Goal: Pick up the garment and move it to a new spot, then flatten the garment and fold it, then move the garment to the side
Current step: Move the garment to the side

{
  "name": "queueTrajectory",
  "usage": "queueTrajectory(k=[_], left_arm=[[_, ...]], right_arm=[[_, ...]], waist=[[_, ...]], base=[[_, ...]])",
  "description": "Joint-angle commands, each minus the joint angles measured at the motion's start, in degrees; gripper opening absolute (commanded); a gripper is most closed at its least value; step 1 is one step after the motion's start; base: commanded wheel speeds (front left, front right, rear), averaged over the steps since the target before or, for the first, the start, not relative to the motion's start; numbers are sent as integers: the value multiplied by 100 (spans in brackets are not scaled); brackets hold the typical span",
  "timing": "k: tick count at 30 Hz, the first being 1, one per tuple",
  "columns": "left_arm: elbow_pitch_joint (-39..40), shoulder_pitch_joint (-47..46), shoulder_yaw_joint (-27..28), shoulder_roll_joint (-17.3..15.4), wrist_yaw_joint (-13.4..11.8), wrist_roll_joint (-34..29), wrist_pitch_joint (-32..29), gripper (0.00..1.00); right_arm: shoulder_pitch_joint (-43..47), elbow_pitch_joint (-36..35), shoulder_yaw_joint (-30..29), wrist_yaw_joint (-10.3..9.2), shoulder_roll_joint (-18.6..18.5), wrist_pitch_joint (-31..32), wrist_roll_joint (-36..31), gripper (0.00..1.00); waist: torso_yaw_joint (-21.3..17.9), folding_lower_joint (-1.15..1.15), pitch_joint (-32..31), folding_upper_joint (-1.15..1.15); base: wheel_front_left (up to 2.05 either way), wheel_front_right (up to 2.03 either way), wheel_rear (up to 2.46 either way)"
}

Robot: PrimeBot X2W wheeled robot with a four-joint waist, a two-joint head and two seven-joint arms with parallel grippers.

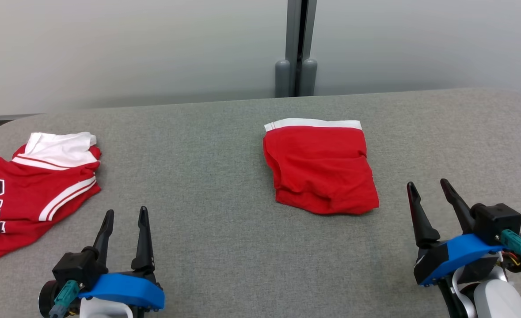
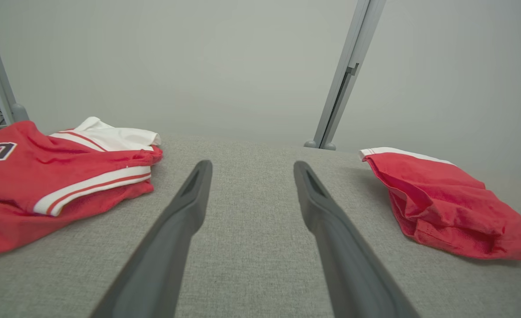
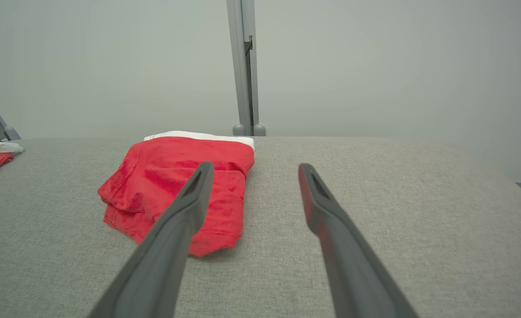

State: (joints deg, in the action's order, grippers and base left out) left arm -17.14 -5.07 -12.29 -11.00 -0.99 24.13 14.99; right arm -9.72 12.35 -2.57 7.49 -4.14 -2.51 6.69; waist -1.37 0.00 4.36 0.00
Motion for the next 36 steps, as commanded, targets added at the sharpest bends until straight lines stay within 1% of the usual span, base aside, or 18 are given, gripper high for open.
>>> queueTrajectory(k=[1, 6, 9, 10, 11, 12, 17, 20, 25, 29, 30, 31, 32, 36], left_arm=[[18, -101, -6, -16, 14, -28, 26, 100], [29, -169, -22, 8, 35, -82, 27, 100], [51, -213, -8, 8, 36, -98, 27, 100], [62, -231, 2, 5, 33, -110, 27, 100], [96, -269, 28, -15, 30, -111, 26, 100], [115, -302, 32, -23, 36, -126, 27, 100], [184, -558, -33, -35, 98, -197, 26, 100], [177, -729, -97, 15, 160, -241, 27, 100], [145, -882, -202, 89, 207, -313, 27, 100], [151, -902, -194, 95, 223, -330, 27, 100], [159, -899, -190, 95, 217, -336, 27, 100], [162, -893, -194, 99, 216, -342, 27, 100], [163, -886, -195, 97, 226, -344, 27, 100], [203, -816, -157, 56, 205, -344, 27, 100]], right_arm=[[131, -130, -27, 1, 25, 85, -14, 100], [137, -320, -67, 1, 56, 268, -45, 100], [10, -295, -69, 1, 59, 435, -10, 100], [-115, -258, -68, 1, 51, 567, 1, 100], [-423, -112, -86, 1, 19, 939, 35, 100], [-620, -23, -56, 1, -24, 1105, 67, 100], [-1789, 1007, -262, 1, -116, 2044, 262, 100], [-2373, 1781, -378, 1, -158, 2393, 326, 100], [-2923, 2979, -387, 1, -144, 2897, 376, 100], [-3126, 3509, -89, 2, -65, 3121, 513, 100], [-3147, 3577, 42, 2, -70, 3157, 539, 68], [-3183, 3606, 214, 2, -105, 3156, 566, 27], [-3222, 3615, 397, 2, -169, 3138, 611, 0], [-3352, 3425, 1327, 0, -520, 3183, 824, 0]], waist=[[45, 0, 35, 0], [127, 0, 125, 0], [141, 0, 189, 0], [143, 0, 222, 0], [140, 0, 326, 0], [149, 0, 394, 0], [329, 0, 731, 0], [525, 0, 893, 0], [751, 0, 1039, 0], [747, 0, 1087, 0], [716, 0, 1087, 0], [674, 0, 1084, 0], [628, 0, 1074, 0], [303, 0, 1020, 0]], base=[[0, 0, 0], [0, 0, 0], [0, 0, 0], [0, 0, 0], [0, 0, 0], [0, 0, 0], [0, 0, 0], [0, 0, 0], [0, 0, 0], [0, 0, 0], [0, 0, 0], [0, 0, 0], [0, 0, 0], [0, 0, 0]])
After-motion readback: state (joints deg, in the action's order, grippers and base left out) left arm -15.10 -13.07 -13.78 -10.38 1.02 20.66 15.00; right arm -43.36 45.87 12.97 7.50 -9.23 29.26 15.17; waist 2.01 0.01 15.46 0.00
